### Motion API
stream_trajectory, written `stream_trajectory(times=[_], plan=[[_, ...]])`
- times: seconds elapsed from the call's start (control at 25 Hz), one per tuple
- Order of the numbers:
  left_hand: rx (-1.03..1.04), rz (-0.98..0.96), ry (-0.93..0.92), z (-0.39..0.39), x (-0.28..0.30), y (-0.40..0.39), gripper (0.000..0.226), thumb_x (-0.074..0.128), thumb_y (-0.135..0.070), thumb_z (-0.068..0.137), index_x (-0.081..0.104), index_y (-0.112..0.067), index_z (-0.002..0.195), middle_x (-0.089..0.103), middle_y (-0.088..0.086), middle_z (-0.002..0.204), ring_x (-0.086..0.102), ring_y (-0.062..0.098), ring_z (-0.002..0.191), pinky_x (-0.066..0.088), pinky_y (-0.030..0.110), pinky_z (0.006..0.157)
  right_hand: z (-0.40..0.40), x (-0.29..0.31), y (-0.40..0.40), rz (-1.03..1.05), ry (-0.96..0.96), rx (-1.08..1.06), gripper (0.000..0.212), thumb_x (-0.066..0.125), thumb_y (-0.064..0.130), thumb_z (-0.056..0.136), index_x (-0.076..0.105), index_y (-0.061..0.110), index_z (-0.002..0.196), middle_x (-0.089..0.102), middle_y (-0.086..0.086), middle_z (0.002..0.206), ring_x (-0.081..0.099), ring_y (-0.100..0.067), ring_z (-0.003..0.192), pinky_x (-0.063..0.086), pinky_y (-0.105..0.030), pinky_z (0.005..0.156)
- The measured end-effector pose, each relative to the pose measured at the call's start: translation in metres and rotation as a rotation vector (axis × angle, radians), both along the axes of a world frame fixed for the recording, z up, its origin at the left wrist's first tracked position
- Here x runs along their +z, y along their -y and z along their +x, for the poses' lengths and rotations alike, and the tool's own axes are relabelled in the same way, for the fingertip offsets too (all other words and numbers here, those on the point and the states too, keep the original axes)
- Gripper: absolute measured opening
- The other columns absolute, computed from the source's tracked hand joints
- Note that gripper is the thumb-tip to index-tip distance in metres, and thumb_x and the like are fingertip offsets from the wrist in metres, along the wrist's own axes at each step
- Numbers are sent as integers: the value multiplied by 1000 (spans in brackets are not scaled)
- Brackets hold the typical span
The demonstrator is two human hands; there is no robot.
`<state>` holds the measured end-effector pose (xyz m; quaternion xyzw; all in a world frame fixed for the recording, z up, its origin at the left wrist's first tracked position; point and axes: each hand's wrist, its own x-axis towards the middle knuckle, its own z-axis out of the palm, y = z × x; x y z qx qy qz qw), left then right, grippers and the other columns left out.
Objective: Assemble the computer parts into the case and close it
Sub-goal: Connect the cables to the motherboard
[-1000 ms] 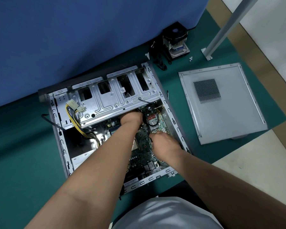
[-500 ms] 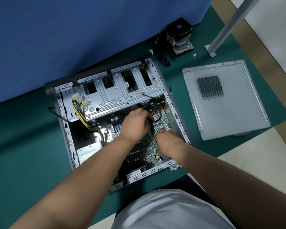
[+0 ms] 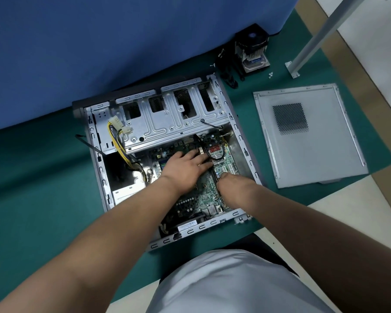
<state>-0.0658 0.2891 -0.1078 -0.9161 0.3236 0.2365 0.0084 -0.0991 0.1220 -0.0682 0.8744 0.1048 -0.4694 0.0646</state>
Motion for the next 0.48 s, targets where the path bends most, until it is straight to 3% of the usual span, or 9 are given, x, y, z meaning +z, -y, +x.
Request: stream_trajectory(times=[0.16,0.4,0.48], plan=[[-14,43,43,0,4,8,54,45,-34,105,32,-37,158,23,-6,168,21,28,155,27,50,117,5,-14,0,12,77,-201,27,63,7,96,66,9,123,62,-10,120,66,-26,102,57,-39,92],[-7,50,32,3,9,7,58,43,-33,105,25,-38,160,24,-9,167,24,27,154,27,48,118,9,-18,-2,65,169,-452,19,67,-2,91,66,11,106,65,-8,105,64,-23,92,54,-32,79],[-16,81,36,3,10,8,63,47,-32,104,22,-38,161,21,-10,168,20,26,155,25,50,119,8,-19,-3,63,162,-461,23,66,-6,90,65,9,107,65,-9,107,65,-23,96,56,-32,84]])
